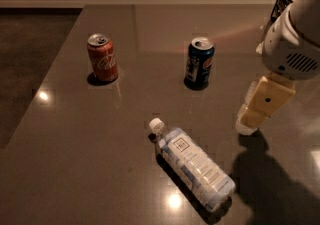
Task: Place blue plastic bottle upright
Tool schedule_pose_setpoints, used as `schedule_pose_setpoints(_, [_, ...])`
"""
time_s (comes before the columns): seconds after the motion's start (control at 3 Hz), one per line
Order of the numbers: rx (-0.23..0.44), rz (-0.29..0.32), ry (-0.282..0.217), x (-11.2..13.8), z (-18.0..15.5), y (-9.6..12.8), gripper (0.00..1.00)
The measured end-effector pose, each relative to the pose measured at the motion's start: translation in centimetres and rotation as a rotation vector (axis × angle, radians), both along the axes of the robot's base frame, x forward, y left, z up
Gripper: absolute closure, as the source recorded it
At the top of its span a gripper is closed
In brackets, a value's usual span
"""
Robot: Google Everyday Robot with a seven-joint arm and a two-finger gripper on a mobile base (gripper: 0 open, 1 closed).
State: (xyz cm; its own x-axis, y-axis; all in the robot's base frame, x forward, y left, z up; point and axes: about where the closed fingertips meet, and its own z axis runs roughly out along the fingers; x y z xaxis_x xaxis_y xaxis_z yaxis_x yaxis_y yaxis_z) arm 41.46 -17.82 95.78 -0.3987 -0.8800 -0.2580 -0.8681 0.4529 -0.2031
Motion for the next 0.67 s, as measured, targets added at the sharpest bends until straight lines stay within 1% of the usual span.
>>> schedule_pose_setpoints(0.33, [-0.030,-0.033,0.021,-0.7,-0.6,1.2,0.00])
schedule_pose_setpoints(0.67, [-0.034,-0.108,0.061,-1.4,-1.8,3.1,0.00])
